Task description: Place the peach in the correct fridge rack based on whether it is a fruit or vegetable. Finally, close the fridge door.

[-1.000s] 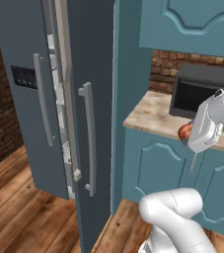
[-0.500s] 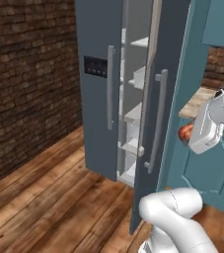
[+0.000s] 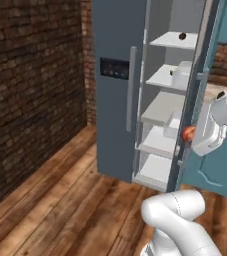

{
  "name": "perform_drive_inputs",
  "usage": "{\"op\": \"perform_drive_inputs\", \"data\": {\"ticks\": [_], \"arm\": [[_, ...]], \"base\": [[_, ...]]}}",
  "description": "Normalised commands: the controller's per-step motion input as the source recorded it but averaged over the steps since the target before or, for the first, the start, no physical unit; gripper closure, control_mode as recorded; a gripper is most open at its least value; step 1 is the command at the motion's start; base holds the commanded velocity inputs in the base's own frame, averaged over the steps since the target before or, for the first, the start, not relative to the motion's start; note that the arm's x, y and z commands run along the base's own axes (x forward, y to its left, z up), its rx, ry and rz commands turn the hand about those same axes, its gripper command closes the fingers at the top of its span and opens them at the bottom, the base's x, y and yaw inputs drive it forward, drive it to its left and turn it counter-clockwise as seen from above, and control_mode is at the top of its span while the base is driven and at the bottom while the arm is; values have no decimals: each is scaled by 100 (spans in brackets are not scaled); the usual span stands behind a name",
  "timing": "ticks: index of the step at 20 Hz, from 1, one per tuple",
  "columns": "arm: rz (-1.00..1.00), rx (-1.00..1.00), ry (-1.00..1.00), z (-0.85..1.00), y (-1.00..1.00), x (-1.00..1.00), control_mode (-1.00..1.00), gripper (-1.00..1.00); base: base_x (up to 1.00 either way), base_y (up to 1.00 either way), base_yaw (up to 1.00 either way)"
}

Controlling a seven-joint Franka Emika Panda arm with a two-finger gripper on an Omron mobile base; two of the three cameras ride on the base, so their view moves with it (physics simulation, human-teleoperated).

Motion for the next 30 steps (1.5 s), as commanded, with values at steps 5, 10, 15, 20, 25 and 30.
{"op": "perform_drive_inputs", "data": {"ticks": [5, 10, 15, 20, 25, 30], "arm": [[0, 0, 0, 0, 0, 0, 100, 100], [0, 0, 0, 0, 0, 0, 100, 100], [0, 0, 0, 0, 0, 0, 100, 100], [0, 0, 0, 0, 0, 0, 100, 100], [0, 0, 0, 0, 0, 0, 100, 100], [0, 0, 0, 0, 0, 0, 100, 100]], "base": [[31, 71, -59], [49, 53, -59], [51, 60, -56], [39, 72, -49], [38, 46, -38], [41, 18, -26]]}}
